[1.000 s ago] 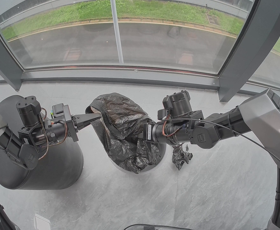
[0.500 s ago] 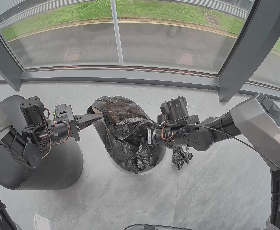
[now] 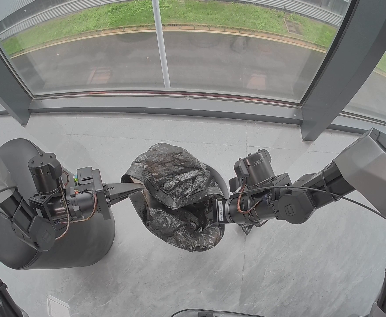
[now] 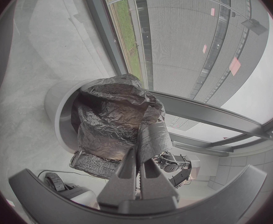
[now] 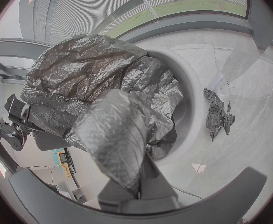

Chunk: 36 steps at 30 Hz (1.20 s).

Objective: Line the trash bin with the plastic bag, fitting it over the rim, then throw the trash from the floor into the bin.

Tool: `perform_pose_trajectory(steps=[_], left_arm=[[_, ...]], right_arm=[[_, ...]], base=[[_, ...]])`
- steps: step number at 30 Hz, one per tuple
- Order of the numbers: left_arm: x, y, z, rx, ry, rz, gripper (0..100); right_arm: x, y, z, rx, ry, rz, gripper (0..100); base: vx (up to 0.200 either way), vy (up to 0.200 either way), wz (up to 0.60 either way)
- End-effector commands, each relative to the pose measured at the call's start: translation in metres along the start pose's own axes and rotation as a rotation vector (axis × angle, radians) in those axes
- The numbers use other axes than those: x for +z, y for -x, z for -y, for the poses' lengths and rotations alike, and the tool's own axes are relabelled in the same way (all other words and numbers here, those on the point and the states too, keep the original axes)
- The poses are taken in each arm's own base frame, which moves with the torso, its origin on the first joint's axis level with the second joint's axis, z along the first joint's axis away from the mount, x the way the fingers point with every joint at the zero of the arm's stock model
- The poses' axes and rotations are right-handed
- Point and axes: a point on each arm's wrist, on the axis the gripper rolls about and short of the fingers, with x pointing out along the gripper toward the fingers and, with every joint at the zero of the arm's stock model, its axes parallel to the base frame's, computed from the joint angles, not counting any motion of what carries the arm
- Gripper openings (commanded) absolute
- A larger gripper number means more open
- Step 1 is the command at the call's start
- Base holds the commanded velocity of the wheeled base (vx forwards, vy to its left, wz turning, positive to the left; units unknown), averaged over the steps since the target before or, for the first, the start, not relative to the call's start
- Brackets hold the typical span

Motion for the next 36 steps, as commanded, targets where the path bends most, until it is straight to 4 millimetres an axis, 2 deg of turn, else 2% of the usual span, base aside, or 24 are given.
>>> perform_pose_trajectory(steps=[1,7,17,24,27,36], left_arm=[[-0.011,0.002,-0.007,0.019,0.037,-0.019,0],[-0.014,-0.004,-0.017,0.036,0.068,-0.039,0],[-0.009,-0.017,-0.043,0.067,0.108,-0.051,0],[-0.008,-0.019,-0.056,0.084,0.128,-0.052,0],[-0.008,-0.019,-0.057,0.084,0.128,-0.052,0],[-0.007,-0.017,-0.039,0.038,0.057,-0.037,0]], right_arm=[[-0.005,0.008,0.004,0.002,0.001,0.017,0],[-0.012,0.008,0.015,0.0,0.013,0.042,0],[-0.008,0.008,0.044,-0.073,-0.021,0.057,0],[-0.006,0.01,0.051,-0.094,-0.025,0.065,0],[-0.006,0.012,0.051,-0.09,-0.026,0.069,0],[-0.001,0.017,0.047,-0.075,-0.014,0.107,0]], base=[[0.0,0.0,0.0],[0.0,0.0,0.0],[0.0,0.0,0.0],[0.0,0.0,0.0],[0.0,0.0,0.0],[0.0,0.0,0.0]])
